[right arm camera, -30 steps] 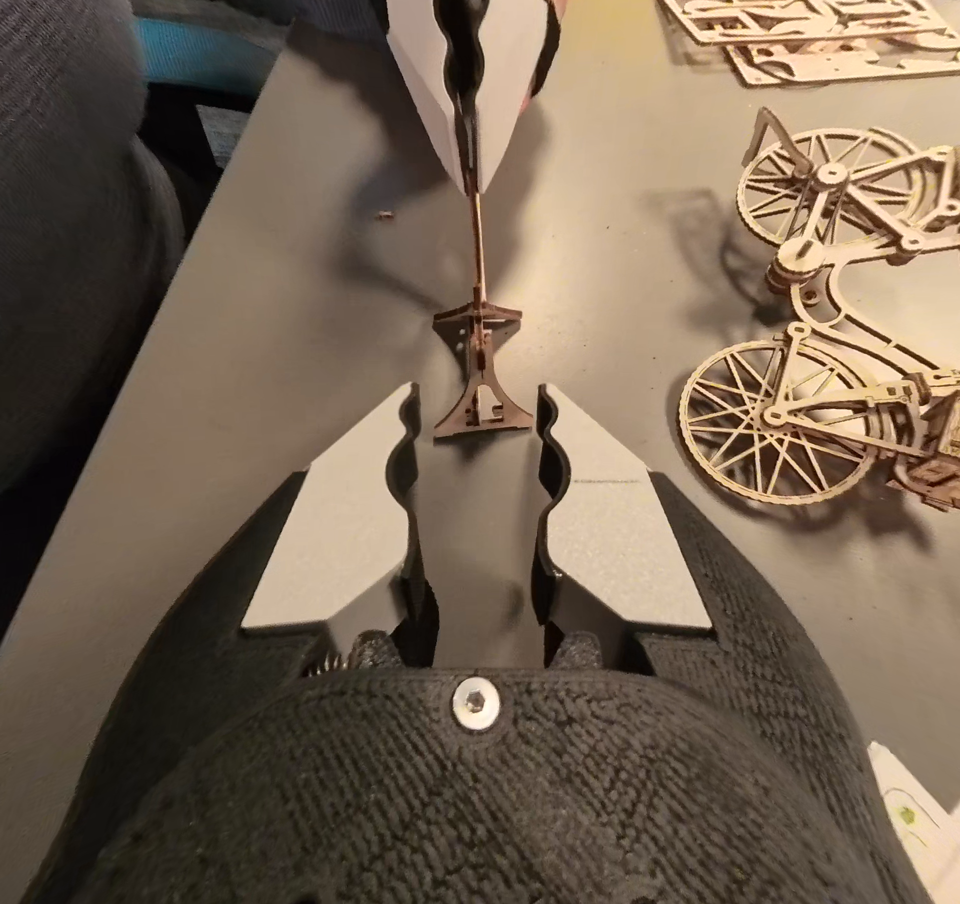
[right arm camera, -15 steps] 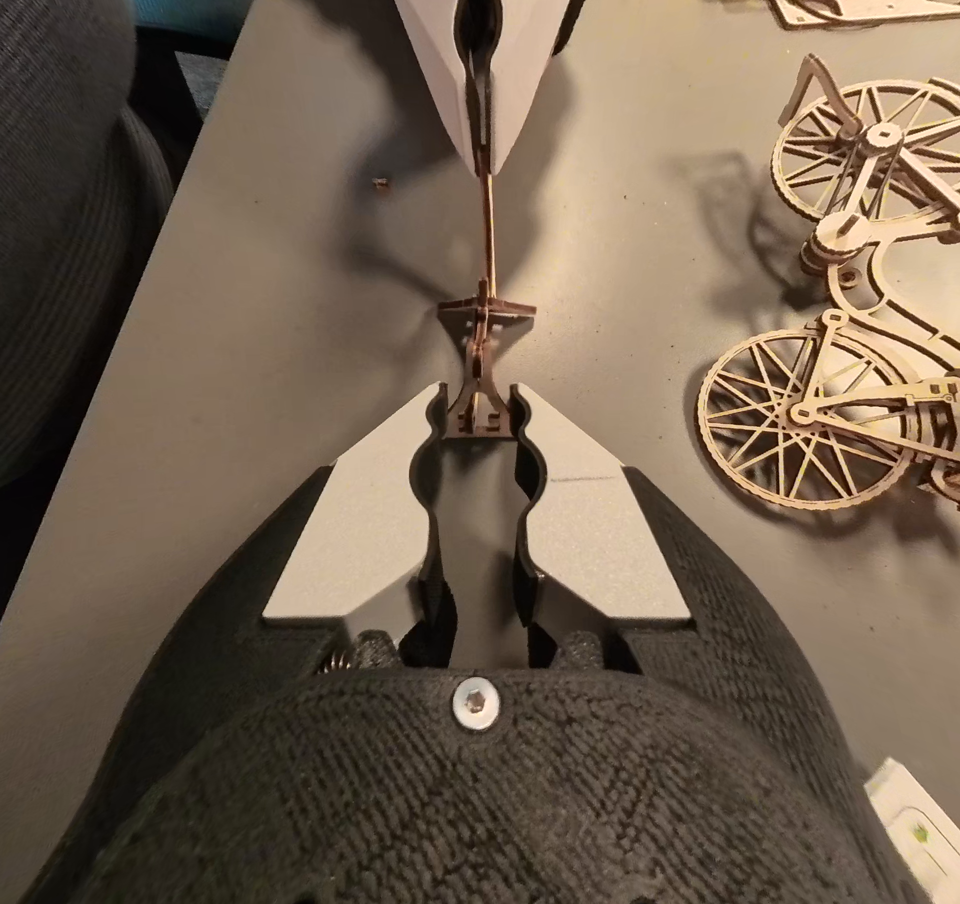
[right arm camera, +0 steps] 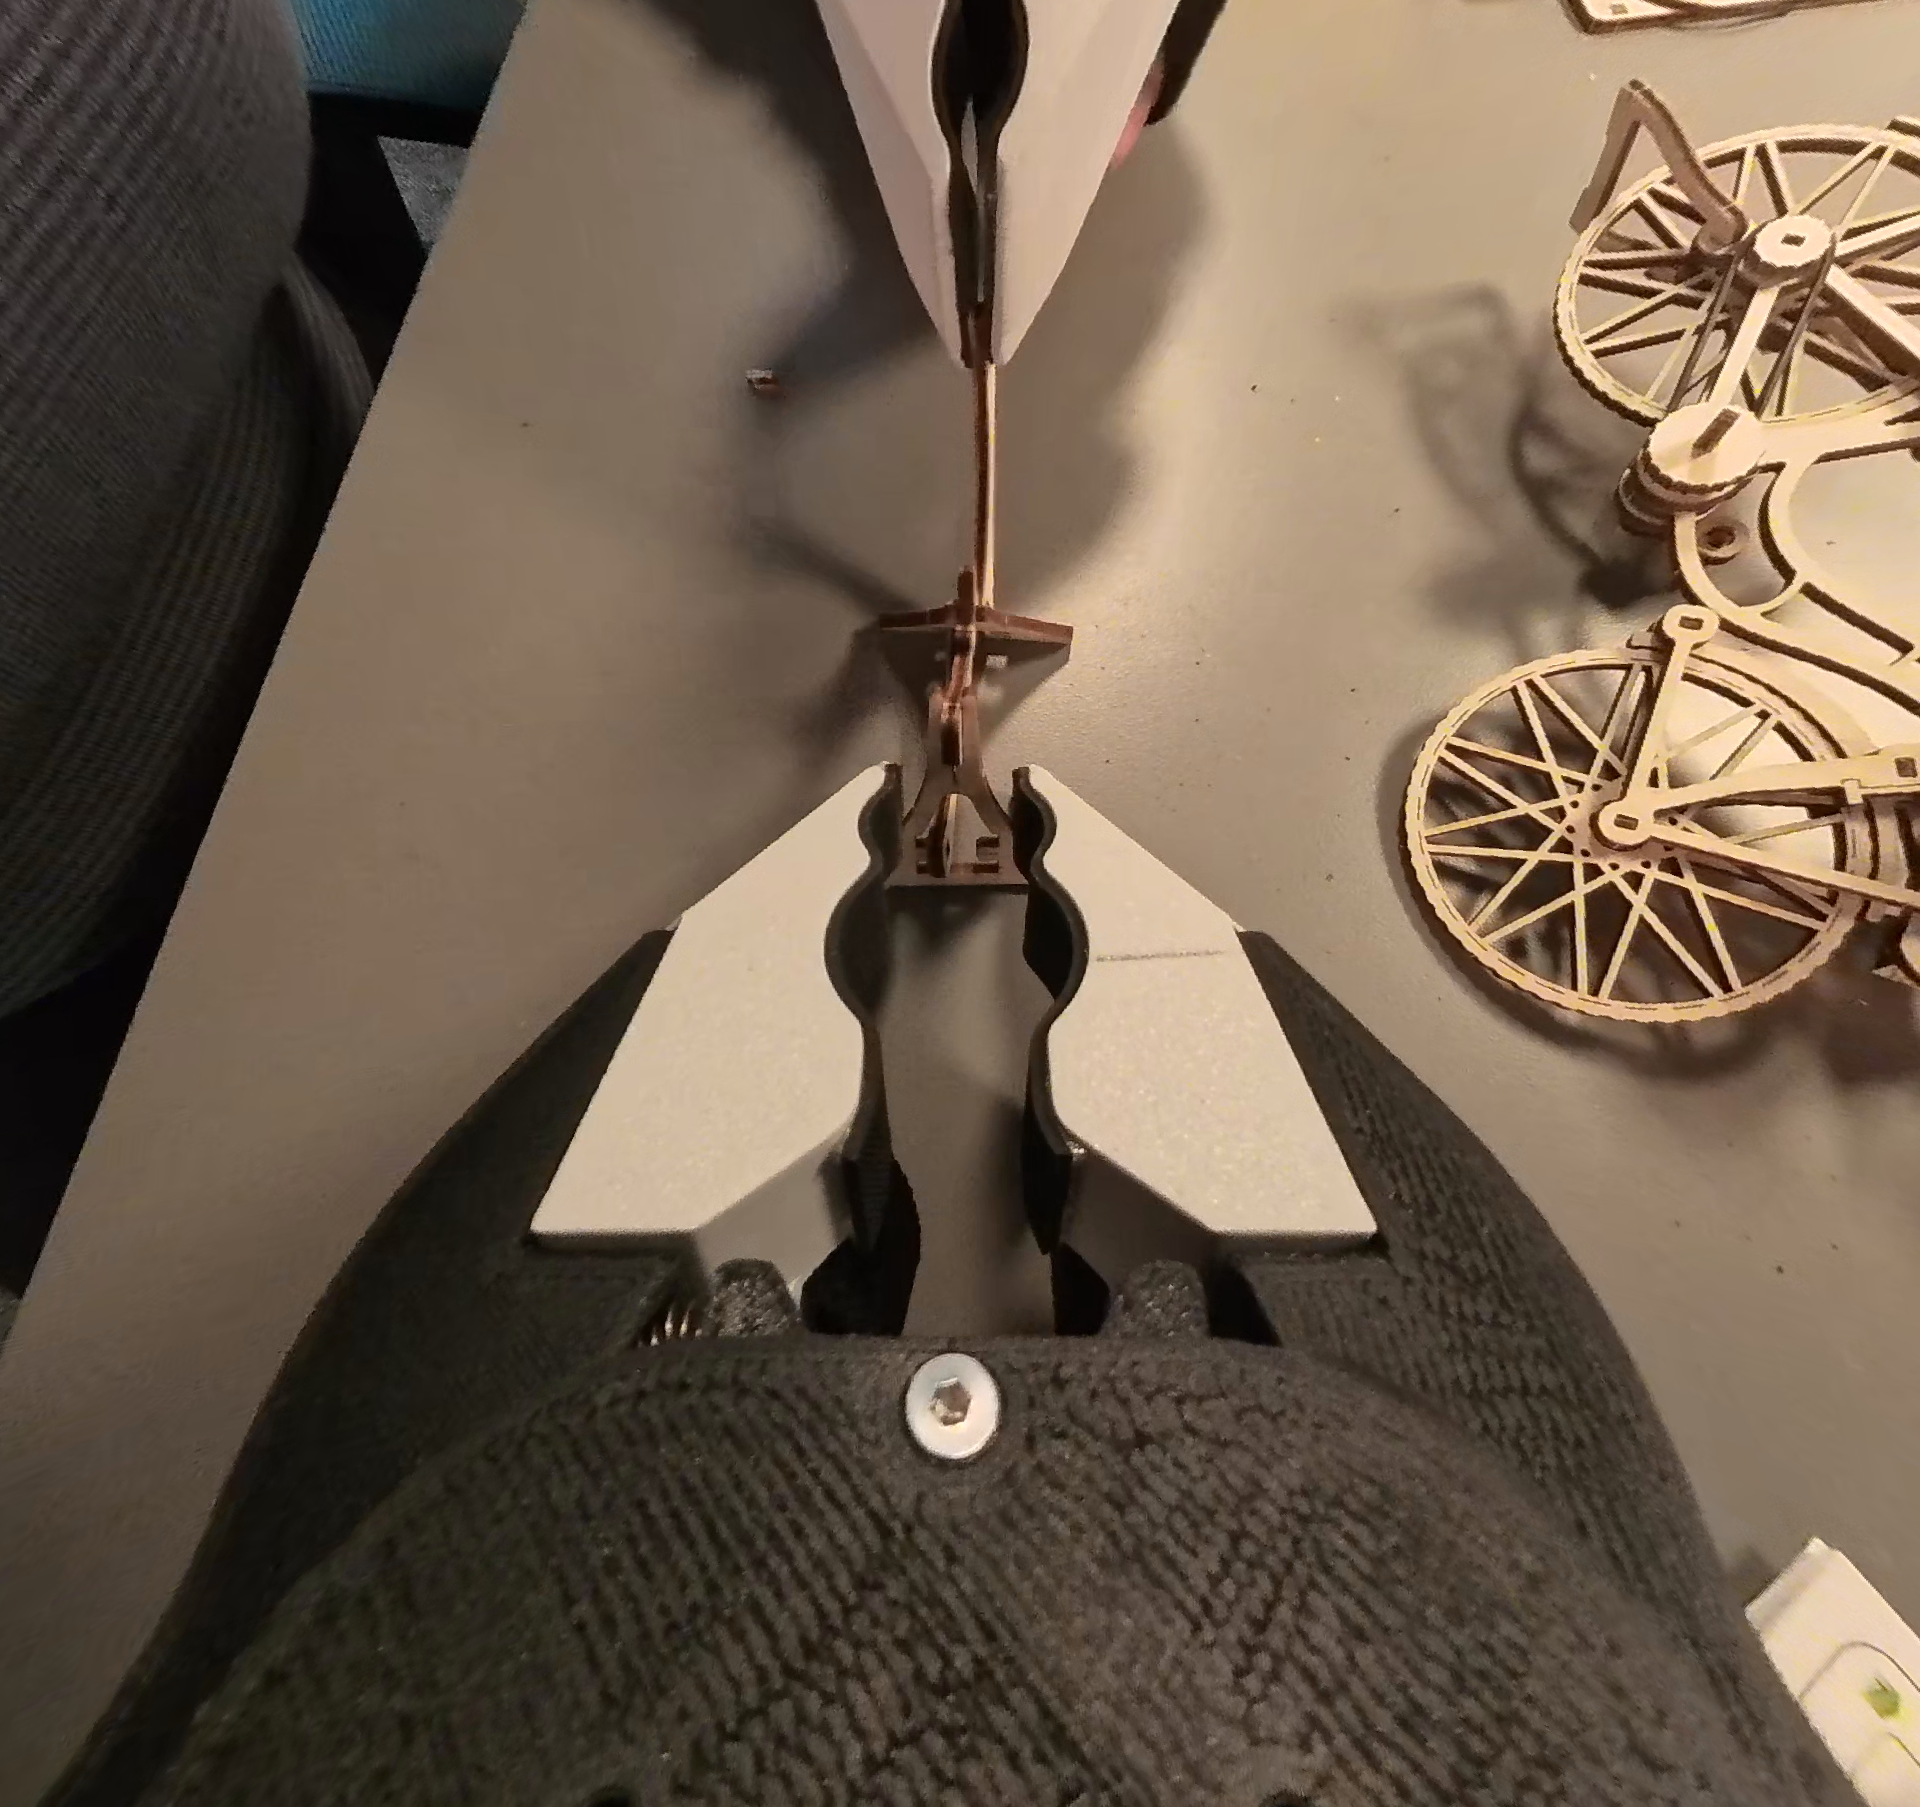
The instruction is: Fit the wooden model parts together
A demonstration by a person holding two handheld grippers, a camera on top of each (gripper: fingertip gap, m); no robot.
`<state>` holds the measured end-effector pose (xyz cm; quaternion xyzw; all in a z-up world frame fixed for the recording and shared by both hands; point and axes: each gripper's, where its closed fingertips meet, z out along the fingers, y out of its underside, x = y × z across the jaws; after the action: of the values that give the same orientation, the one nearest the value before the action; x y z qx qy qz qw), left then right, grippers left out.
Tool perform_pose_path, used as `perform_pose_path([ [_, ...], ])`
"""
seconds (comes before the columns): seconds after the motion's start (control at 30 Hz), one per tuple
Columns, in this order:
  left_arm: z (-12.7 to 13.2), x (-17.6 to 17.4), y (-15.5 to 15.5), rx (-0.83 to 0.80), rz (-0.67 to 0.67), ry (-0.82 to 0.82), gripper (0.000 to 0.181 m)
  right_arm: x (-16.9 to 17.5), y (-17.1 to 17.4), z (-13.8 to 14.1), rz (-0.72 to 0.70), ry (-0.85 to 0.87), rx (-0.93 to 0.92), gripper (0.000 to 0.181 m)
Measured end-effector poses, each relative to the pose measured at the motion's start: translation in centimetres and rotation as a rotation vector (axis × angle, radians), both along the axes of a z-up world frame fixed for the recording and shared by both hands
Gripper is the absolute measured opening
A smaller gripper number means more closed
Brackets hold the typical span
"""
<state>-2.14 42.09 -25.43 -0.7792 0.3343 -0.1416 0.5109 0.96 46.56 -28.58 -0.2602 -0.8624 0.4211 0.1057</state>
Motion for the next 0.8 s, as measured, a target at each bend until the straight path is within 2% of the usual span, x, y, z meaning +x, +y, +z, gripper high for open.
perform_pose_path([
  [0.23,-1.4,-0.3,-0.2,-0.074,-0.015,0.057,0.003,0.0,0.0,0.0,-0.002,-0.002,0.000,0.018],
  [0.6,-1.5,-0.6,0.4,-0.056,0.044,0.096,0.003,0.0,0.0,0.0,-0.002,-0.001,-0.003,0.016],
  [0.8,-1.6,-0.5,0.4,-0.074,0.034,0.087,0.003,-0.4,0.1,0.2,-0.034,0.014,-0.007,0.017],
])
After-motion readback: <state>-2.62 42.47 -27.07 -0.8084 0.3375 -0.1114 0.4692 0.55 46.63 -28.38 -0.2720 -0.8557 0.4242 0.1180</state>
